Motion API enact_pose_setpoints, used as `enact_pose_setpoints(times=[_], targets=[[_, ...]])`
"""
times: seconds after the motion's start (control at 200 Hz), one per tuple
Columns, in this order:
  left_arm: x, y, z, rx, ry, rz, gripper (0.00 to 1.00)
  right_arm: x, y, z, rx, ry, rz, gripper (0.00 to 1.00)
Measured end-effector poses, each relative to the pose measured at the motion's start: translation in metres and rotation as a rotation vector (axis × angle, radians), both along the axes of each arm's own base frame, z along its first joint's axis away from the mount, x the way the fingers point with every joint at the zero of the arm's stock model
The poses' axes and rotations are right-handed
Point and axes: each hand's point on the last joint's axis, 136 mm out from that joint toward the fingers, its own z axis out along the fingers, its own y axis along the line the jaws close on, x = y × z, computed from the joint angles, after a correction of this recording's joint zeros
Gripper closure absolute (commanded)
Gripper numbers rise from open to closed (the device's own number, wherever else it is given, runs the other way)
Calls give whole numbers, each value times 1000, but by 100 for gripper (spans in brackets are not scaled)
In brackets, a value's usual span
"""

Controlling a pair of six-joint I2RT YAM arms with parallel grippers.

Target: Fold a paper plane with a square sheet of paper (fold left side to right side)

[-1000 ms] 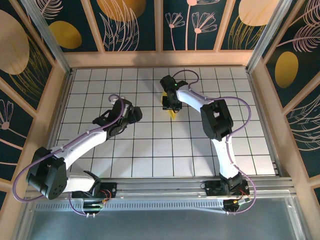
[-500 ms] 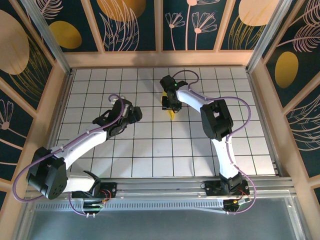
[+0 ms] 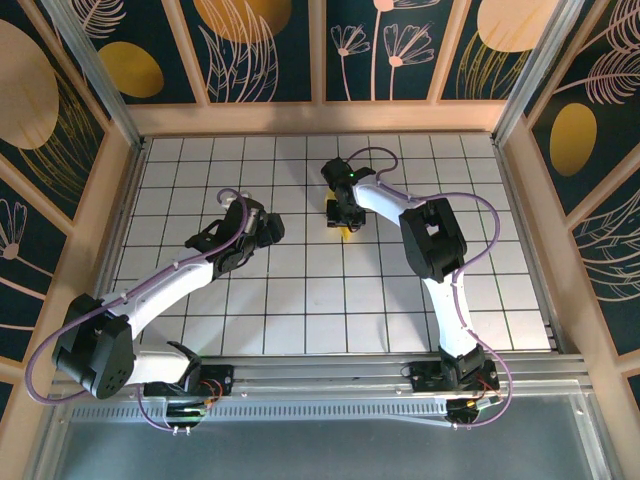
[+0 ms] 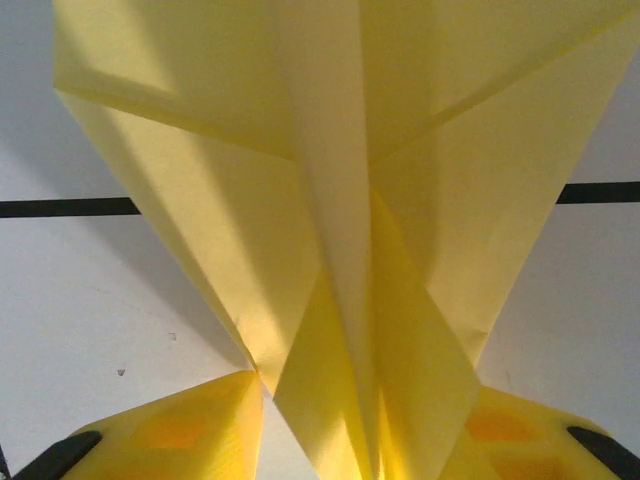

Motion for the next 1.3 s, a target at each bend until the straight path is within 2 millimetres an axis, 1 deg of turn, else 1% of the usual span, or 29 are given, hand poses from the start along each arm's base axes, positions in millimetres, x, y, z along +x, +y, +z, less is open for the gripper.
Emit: enact_pose_setpoints(times=[0.39, 1.296], targets=[[0, 0, 0, 0, 0, 0, 17, -7, 7, 2, 34, 14, 16, 59], [2, 1, 4, 7, -7, 5, 17, -6, 4, 2, 19, 10, 23, 59]])
